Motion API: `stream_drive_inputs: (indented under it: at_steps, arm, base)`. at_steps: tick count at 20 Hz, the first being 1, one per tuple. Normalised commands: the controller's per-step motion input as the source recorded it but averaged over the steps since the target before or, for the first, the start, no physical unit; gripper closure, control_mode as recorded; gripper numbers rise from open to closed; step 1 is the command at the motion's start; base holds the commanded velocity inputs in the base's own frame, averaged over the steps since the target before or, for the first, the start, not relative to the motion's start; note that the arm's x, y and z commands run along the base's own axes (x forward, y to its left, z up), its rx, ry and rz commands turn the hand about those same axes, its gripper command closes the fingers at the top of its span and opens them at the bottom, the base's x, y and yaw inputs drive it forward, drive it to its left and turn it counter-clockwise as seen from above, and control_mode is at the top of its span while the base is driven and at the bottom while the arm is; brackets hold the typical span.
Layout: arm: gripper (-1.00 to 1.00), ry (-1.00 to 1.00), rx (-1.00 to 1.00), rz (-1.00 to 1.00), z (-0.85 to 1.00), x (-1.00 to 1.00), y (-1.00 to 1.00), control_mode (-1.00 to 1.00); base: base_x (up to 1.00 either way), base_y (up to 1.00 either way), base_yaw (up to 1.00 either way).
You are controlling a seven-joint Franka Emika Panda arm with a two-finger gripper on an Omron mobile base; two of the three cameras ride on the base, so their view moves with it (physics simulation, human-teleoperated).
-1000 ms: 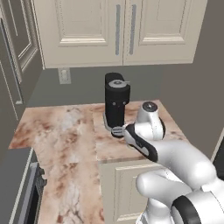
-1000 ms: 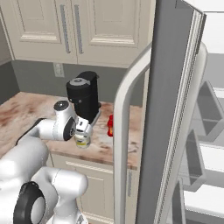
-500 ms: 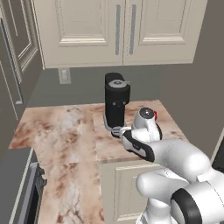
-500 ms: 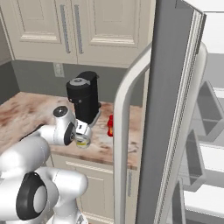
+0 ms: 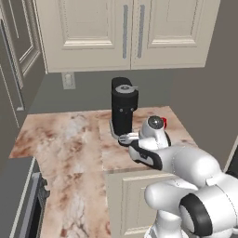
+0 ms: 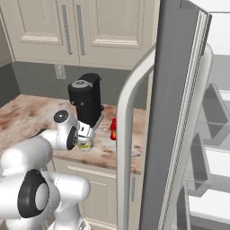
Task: Place the ketchup and mayonnaise from the counter to the top shelf of the fridge. If the existing items in the fridge are on the top shelf, move them to other shelves.
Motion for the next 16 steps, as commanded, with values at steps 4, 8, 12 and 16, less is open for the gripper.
stream_drive_inputs:
  at_steps: [4, 8, 12, 16]
  arm:
    - [-1.0, -0.01, -0.01, 0.0, -0.19, 0.02, 0.0, -1.0]
    - [-1.0, 0.0, -0.03, 0.0, -0.23, 0.01, 0.0, -1.0]
    - [-1.0, 0.0, -0.01, 0.0, -0.13, 0.07, 0.0, -1.0]
    - [-1.0, 0.0, -0.04, 0.0, -0.24, 0.03, 0.0, -1.0]
  base:
    - [0.0, 0.0, 0.0]
    - [0.0, 0.0, 0.0]
    - [0.0, 0.0, 0.0]
    - [0.0, 0.0, 0.0]
